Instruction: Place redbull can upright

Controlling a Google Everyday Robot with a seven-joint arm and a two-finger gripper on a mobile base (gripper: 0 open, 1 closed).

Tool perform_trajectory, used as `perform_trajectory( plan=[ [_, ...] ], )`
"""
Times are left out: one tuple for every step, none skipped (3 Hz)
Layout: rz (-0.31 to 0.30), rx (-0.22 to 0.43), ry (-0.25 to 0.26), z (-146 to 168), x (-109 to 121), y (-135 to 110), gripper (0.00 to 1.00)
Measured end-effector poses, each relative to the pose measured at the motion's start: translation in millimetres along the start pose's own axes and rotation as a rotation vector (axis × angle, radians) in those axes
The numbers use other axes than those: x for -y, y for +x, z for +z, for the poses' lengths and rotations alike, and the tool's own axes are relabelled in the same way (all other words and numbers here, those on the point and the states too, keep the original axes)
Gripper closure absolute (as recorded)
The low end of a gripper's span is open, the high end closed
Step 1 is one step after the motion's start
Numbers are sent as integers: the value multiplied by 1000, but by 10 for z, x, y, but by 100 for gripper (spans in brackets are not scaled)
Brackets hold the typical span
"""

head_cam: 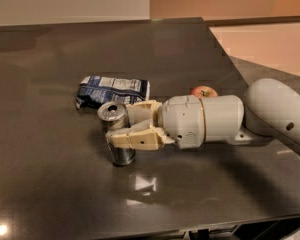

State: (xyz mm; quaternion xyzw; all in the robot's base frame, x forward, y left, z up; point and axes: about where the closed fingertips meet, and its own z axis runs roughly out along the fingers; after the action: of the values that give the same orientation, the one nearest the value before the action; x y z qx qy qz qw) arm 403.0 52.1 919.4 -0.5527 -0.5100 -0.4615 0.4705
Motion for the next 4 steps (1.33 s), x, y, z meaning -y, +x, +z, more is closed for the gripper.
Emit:
perform_trajectory(
  plan=[
    [-3,-19,19,-14,24,-70,58],
    [-17,-22,43,-10,54,-122,36],
    [29,-20,47,7,63,-120,12],
    [65,-17,52,23,73,-115,0]
  ],
)
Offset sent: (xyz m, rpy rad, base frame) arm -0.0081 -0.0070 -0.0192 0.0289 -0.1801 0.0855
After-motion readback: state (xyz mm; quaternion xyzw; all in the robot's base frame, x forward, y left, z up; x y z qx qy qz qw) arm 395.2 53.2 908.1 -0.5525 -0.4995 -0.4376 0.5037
